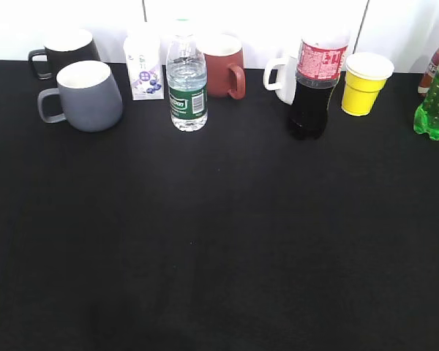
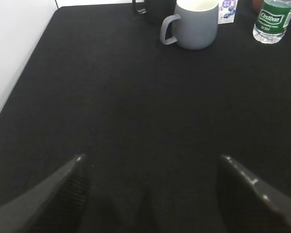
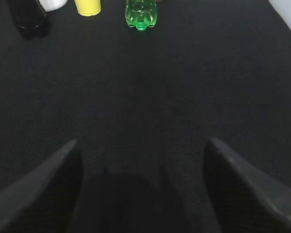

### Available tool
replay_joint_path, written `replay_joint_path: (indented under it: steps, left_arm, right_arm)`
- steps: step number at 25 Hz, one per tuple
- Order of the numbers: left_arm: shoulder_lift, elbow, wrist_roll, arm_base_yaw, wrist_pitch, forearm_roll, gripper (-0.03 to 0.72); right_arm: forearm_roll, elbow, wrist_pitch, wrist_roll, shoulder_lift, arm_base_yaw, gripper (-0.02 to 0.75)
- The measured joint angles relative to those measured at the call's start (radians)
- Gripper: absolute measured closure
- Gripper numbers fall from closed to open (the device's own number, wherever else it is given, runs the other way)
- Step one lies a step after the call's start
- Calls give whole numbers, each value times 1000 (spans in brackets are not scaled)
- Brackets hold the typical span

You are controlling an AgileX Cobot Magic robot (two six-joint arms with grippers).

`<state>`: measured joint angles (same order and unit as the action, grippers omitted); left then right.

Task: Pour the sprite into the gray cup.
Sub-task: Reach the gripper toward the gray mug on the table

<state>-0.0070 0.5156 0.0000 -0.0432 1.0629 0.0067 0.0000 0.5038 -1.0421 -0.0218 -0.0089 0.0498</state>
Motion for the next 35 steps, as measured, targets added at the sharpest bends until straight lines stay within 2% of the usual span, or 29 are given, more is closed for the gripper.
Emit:
replay_joint_path:
  steps: [5,8,10,12,15,18,21,23,27,31,35]
  left_arm:
    - [0,0,0,0,0,0,76]
    - [0,1,0,0,-5,-7,152]
    - [5,21,0,0,-100,-7,169]
    - [72,10,0,0,-327,0,171]
    - [283,-129,0,0,-837,3,171]
    - [638,-245,0,0,-1311,8,171]
    - [1063,-252,0,0,-1695,8,171]
    - [1298,-250,-9,0,-1878,13,171]
    - [1641,-129,-10,0,-2025,91,174]
    - [1874,72,-10,0,-2044,96,179]
    - [2019,217,-10,0,-2041,96,214]
  right_arm:
    - [0,0,0,0,0,0,146]
    - [0,0,0,0,0,0,146]
    - [0,0,0,0,0,0,146]
    - [0,0,0,0,0,0,146]
    - [0,0,0,0,0,0,146]
    - [0,0,0,0,0,0,146]
    - [0,0,0,0,0,0,146]
    - [0,0,0,0,0,0,146]
    - [0,0,0,0,0,0,146]
    - [0,0,0,0,0,0,146]
    - [0,0,0,0,0,0,146]
